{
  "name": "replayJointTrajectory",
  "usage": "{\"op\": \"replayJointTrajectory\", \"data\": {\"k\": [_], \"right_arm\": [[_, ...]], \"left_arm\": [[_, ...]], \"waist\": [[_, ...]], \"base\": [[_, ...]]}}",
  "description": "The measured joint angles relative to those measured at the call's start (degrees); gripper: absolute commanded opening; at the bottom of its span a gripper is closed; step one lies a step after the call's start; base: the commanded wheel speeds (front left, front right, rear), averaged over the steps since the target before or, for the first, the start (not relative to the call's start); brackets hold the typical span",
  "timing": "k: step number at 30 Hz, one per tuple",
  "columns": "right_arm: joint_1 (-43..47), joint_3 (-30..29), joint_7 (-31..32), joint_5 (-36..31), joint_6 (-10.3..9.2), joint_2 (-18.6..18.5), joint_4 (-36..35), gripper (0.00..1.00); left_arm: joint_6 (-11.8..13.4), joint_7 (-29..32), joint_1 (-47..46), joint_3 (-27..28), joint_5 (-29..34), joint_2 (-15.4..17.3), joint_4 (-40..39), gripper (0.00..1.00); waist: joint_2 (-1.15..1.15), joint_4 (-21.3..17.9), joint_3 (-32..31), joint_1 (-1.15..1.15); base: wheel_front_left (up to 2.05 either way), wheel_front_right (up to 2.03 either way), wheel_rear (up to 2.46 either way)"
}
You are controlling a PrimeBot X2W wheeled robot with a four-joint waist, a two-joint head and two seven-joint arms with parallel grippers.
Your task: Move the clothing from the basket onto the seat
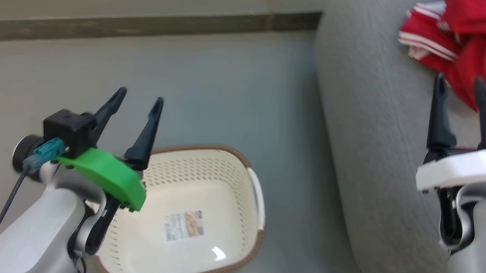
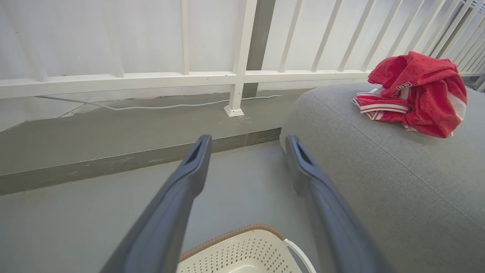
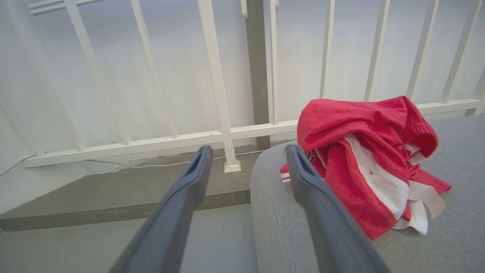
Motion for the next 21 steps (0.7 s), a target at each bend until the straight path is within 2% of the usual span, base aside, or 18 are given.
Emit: {"op": "replayJointTrajectory", "data": {"k": [10,21], "right_arm": [[8.2,1.4,0.0,-2.0,-1.18,1.3,-2.8,1.0],[13.1,3.7,0.0,-2.2,-1.6,2.9,-5.7,1.0]], "left_arm": [[1.6,0.0,7.1,5.1,-0.1,0.8,-0.4,1.0],[2.5,-0.2,15.0,13.9,0.3,1.2,-5.0,1.0]], "waist": [[0.0,8.5,-5.7,0.0],[-0.01,13.4,-9.5,0.0]], "base": [[0.0,0.0,0.0],[0.0,0.0,0.0]]}}
